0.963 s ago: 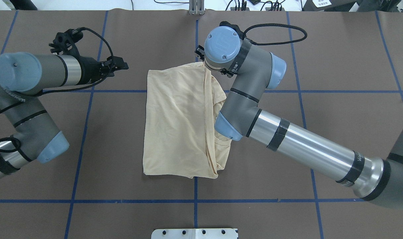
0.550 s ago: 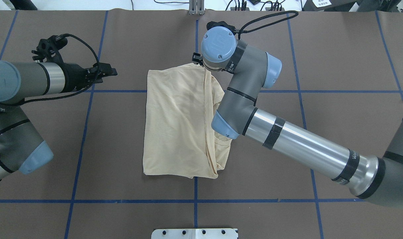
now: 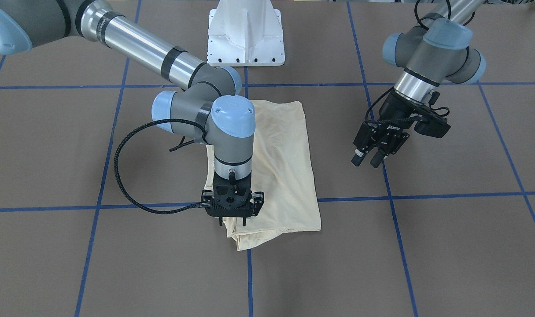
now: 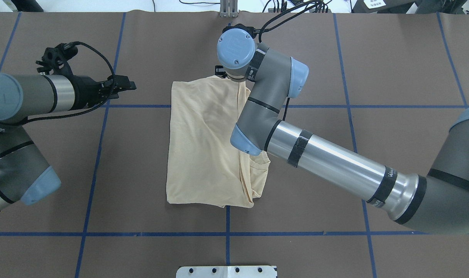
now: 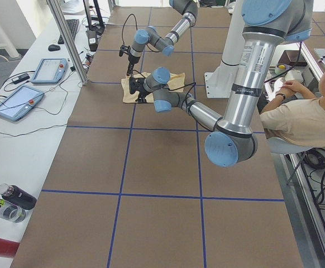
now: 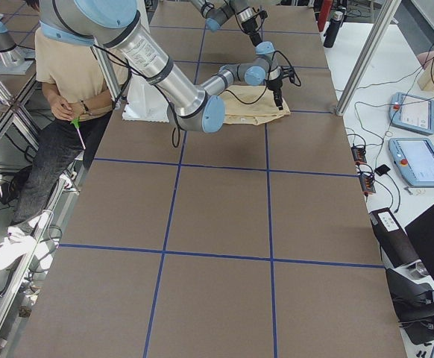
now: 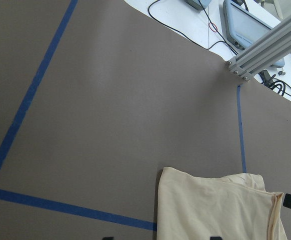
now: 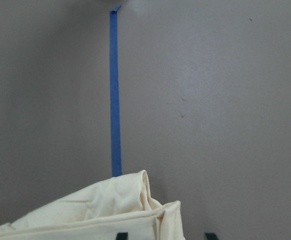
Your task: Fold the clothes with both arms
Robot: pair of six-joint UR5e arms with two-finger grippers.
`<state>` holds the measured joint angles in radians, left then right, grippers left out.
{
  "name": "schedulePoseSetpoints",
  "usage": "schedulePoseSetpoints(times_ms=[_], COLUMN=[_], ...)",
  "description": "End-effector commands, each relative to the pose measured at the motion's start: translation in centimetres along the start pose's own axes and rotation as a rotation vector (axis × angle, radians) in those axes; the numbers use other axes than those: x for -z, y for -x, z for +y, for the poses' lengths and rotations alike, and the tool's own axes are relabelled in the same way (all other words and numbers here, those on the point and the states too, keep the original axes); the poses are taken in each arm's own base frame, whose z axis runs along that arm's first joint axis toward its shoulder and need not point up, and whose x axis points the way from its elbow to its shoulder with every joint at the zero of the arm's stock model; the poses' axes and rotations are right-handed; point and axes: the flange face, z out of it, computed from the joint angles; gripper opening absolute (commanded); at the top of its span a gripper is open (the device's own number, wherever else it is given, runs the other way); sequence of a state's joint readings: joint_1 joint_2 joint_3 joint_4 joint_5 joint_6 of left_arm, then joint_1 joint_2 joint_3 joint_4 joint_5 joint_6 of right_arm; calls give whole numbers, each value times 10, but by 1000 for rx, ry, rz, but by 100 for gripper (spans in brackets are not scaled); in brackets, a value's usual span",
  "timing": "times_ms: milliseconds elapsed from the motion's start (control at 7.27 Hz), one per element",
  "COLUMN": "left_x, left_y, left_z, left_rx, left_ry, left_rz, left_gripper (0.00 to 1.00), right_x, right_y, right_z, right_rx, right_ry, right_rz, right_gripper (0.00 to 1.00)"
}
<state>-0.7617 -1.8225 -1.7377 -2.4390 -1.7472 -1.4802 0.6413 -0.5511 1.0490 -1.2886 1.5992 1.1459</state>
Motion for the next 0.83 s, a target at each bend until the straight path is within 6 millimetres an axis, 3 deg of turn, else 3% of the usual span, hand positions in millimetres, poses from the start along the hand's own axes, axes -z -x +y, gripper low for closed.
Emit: schedulePoseSetpoints(times_ms=[0,413,688], left_x=[-1,-2,-2], left_y=[0,1,1], left_z=[2,2,3], left_rx=[-1,1,1], left_ry=[4,5,6], left_rz=[0,-9,-13], left_gripper=[72,72,72], right_x=[-10,-12,-36], right_y=[3,9,4], right_z=[-3,-8,-6], right_rx=[23,69,71], right_ry=[-2,1,-18], right_rz=[29,38,7], right_gripper=[55,49,47])
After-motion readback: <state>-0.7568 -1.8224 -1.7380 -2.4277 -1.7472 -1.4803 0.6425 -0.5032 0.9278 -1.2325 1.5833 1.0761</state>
